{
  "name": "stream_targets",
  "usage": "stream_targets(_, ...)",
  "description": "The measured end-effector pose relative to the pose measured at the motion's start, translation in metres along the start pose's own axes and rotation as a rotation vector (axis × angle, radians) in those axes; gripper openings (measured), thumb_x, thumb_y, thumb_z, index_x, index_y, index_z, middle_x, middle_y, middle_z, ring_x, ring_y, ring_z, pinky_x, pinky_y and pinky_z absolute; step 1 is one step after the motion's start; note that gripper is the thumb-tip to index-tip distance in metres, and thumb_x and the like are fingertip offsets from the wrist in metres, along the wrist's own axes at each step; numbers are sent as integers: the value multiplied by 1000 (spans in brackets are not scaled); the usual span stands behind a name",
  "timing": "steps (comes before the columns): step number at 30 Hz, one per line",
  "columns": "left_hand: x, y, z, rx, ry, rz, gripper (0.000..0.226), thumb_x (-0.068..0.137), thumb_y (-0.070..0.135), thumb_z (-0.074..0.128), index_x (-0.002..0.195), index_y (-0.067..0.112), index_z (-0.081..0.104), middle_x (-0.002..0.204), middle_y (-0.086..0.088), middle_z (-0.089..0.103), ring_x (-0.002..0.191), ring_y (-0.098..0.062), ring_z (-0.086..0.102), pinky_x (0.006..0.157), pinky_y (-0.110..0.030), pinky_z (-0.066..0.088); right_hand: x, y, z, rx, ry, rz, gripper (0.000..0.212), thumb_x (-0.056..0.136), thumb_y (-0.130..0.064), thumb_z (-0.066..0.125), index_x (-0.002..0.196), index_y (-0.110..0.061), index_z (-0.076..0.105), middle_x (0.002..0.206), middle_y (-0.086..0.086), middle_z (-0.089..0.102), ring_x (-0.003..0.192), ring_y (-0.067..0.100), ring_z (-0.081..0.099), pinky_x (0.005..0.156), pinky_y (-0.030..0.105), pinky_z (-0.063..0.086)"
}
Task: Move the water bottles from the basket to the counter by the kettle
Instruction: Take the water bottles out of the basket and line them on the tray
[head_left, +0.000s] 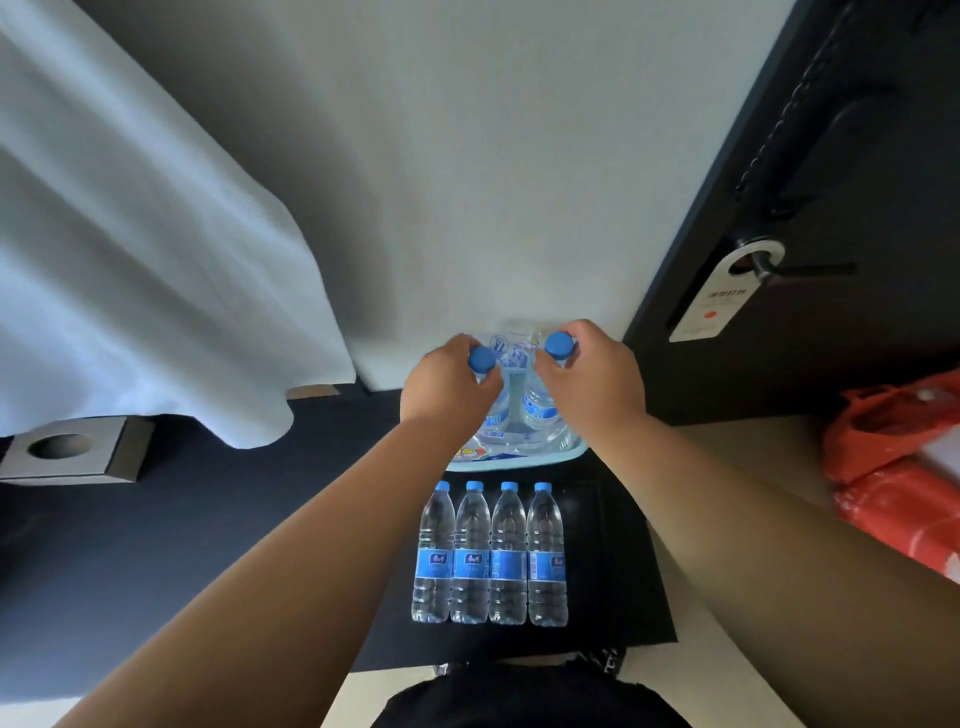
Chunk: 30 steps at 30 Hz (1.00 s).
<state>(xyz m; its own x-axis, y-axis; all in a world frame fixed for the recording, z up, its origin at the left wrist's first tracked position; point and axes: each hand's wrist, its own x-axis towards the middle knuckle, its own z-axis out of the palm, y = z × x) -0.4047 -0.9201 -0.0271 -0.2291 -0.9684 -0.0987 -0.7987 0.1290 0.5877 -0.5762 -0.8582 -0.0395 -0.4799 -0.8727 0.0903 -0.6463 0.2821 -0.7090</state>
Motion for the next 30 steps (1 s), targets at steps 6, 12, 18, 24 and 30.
stream_targets(6,-24,10,-31,-25,10,82,20,90,37,69,107,25,67,77,8,66,73,-17,64,62,-31,53,-15,-25,-23,-21,5,-44,17,92,-40,73,99,-27,64,74,-11,65,66,13,64,61,41,59)
stream_targets(12,-49,11,-38,-6,2,132,20,88,38,71,103,26,67,78,9,67,74,-17,65,66,-32,56,-42,-29,-35,-74,-50,-91,21,91,-39,75,103,-25,66,75,-10,66,67,14,65,61,39,58)
stream_targets(18,-78,-10,-6,42,-137,88,19,87,44,68,100,30,64,77,8,69,70,-18,67,67,-36,59,-80,-1,-22,-98,-136,-89,17,88,-38,73,91,-24,63,70,-6,63,62,16,62,56,42,55)
stream_targets(24,-102,-37,35,110,-339,-6,20,86,40,67,98,24,66,82,4,68,76,-22,66,60,-28,49,-110,35,-3,-211,-339,114,18,84,-43,67,85,-27,60,70,-7,63,63,14,62,60,42,57)
stream_targets(30,-113,-65,68,205,-471,-78,21,89,38,64,95,18,65,84,0,68,78,-23,65,67,-33,54,-139,75,18,-171,-408,364,16,78,-43,68,85,-32,59,73,-7,66,67,16,67,63,47,62)
